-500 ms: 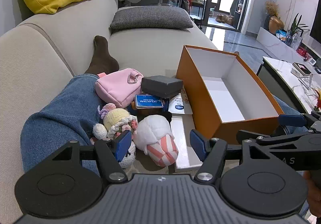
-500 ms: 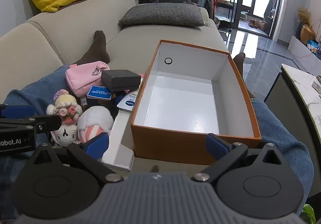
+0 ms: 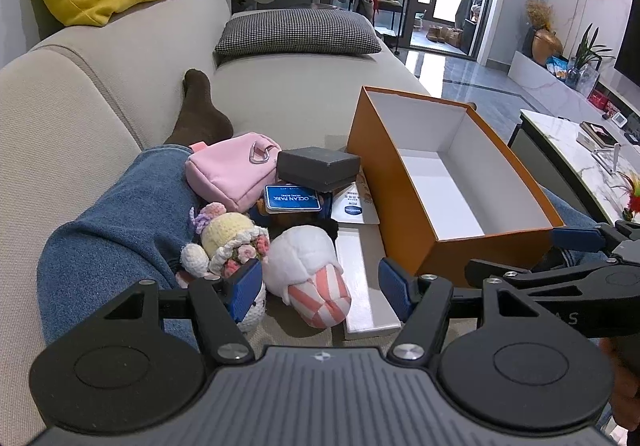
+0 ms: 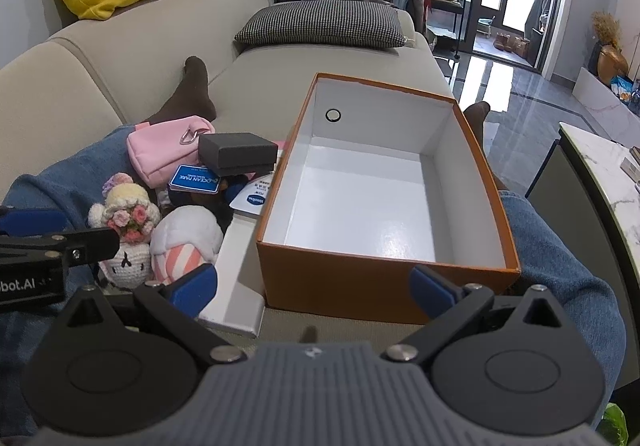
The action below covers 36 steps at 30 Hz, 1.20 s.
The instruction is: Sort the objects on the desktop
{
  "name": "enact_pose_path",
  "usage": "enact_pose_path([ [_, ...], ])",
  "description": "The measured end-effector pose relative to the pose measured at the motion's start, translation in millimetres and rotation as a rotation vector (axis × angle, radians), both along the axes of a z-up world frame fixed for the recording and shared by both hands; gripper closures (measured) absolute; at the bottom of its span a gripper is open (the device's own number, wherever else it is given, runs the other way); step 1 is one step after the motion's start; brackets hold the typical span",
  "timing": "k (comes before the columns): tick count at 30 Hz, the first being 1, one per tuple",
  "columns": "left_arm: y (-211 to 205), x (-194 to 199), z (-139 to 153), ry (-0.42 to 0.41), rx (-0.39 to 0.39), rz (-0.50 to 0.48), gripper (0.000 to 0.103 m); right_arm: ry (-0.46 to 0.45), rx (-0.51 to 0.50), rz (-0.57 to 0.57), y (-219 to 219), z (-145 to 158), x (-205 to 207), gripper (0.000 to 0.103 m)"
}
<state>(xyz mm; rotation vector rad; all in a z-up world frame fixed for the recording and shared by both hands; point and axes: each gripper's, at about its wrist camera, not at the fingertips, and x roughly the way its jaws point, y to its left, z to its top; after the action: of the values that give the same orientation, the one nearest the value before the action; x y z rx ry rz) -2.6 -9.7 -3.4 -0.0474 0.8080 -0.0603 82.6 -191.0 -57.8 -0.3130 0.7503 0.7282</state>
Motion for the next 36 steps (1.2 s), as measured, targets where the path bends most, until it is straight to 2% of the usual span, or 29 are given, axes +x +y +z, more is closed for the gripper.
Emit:
enact_pose_path([
  [32, -0.3, -0.4, -1.2, 0.011, -0.006, 0.011, 0.027, 0.009, -0.011, 0.004, 1.9, -5.6, 0.1, 0.001],
  [33, 0.6, -0.3, -1.0, 0.011, -0.009, 0.084, 0.027, 0.009, -0.01, 0.006, 1.7, -6.1, -0.3, 0.001],
  [36, 3.8, -0.5, -0.3, 0.014, -0.023, 0.084, 0.027, 0.007, -0.006, 0.014, 3.0, -5.2, -0.6, 0.001],
])
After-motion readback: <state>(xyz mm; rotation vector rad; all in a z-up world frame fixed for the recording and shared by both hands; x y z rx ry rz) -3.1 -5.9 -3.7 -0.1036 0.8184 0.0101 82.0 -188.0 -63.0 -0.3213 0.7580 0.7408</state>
